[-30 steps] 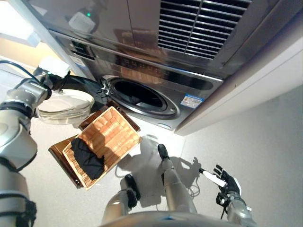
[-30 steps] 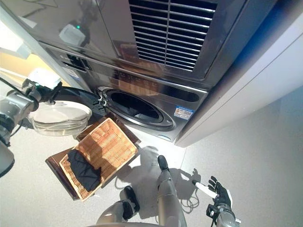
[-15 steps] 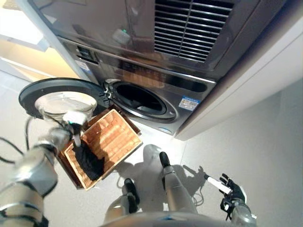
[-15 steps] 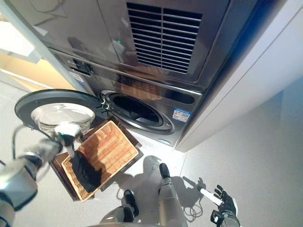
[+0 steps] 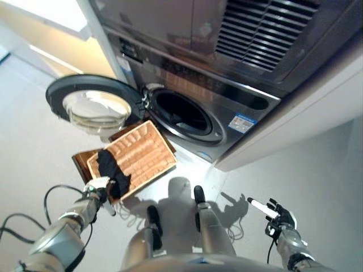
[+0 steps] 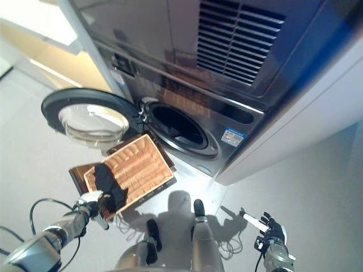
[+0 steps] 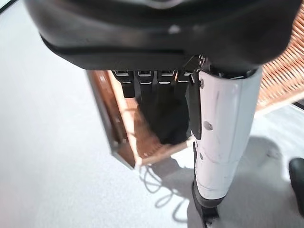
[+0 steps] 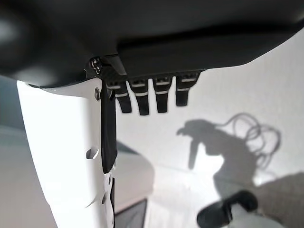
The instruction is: Pick up the clothes and place them into the washing machine
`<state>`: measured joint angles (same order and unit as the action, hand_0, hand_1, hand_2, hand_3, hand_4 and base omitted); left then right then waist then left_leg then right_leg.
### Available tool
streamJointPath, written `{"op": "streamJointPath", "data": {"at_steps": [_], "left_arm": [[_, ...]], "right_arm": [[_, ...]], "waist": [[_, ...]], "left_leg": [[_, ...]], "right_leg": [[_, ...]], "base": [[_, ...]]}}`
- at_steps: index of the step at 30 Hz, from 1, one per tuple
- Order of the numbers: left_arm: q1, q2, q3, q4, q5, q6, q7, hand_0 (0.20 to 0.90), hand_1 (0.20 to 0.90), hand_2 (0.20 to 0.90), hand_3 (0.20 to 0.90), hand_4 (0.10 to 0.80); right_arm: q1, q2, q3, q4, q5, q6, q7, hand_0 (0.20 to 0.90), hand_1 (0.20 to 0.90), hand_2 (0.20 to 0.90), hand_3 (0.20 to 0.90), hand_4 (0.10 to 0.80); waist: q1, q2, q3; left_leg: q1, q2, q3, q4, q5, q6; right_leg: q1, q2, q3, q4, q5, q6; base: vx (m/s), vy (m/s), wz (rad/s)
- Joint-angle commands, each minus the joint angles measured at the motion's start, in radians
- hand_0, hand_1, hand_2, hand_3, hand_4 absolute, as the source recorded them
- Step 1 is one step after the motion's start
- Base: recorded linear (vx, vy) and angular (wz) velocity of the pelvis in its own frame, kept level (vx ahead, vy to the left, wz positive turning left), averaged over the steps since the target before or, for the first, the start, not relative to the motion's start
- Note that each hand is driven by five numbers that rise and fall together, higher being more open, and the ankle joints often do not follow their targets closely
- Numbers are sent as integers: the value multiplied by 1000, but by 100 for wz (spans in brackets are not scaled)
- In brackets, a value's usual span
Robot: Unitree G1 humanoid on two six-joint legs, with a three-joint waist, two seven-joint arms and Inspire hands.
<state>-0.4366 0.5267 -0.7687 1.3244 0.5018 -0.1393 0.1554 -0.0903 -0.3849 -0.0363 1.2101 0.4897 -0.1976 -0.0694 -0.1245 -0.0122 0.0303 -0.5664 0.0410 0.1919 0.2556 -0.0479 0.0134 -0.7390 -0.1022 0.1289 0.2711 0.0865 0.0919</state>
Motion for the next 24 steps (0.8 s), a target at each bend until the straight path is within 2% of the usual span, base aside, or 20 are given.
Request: {"op": "streamJointPath", "data": {"at_steps": [1, 8, 10, 15, 17, 24], "left_arm": [[-90, 60, 78, -20, 17, 4, 45, 900, 900, 900, 900, 800], [-261, 132, 63, -91, -5, -3, 102, 900, 900, 900, 900, 800], [-342, 166, 35, -105, 0, -3, 114, 900, 900, 900, 900, 800], [-439, 150, -64, -124, 76, -6, 105, 900, 900, 900, 900, 800], [-452, 138, -104, -124, 116, -5, 95, 900, 900, 900, 900, 800], [-444, 89, -164, -91, 164, -1, 75, 900, 900, 900, 900, 800]], "right_arm": [[11, -94, 1, -16, 26, -31, -43, 900, 900, 900, 900, 800], [15, -89, 10, -23, 40, -43, -46, 900, 900, 900, 900, 800], [15, -88, 16, -23, 46, -45, -43, 900, 900, 900, 900, 800], [36, -71, 40, -46, 33, -49, -44, 900, 900, 900, 900, 800], [42, -70, 45, -57, 29, -49, -46, 900, 900, 900, 900, 800], [55, -67, 43, -81, 4, -47, -60, 900, 900, 900, 900, 800]], "waist": [[-39, 10, 41], [-44, 6, 38], [-47, 8, 35], [-56, 13, 25], [-59, 14, 23], [-66, 16, 31]], "left_leg": [[-104, 29, -42, 75, -21, -26], [-123, 29, -44, 88, -25, -25], [-122, 28, -42, 84, -25, -25], [-130, 27, -36, 84, -27, -24], [-134, 27, -33, 89, -31, -22], [-155, 23, -28, 112, -44, -14]], "right_leg": [[95, -11, -3, -99, -10, -22], [81, -15, 0, -98, -4, -23], [80, -16, 2, -98, -3, -22], [73, -16, 9, -104, 2, -19], [70, -17, 13, -105, 4, -18], [56, -20, 21, -108, 10, -16]], "base": [[-25, 31, -24], [-14, 28, -4], [-2, 34, 2], [5, 32, -2], [4, 28, -3], [-7, 46, -3]]}}
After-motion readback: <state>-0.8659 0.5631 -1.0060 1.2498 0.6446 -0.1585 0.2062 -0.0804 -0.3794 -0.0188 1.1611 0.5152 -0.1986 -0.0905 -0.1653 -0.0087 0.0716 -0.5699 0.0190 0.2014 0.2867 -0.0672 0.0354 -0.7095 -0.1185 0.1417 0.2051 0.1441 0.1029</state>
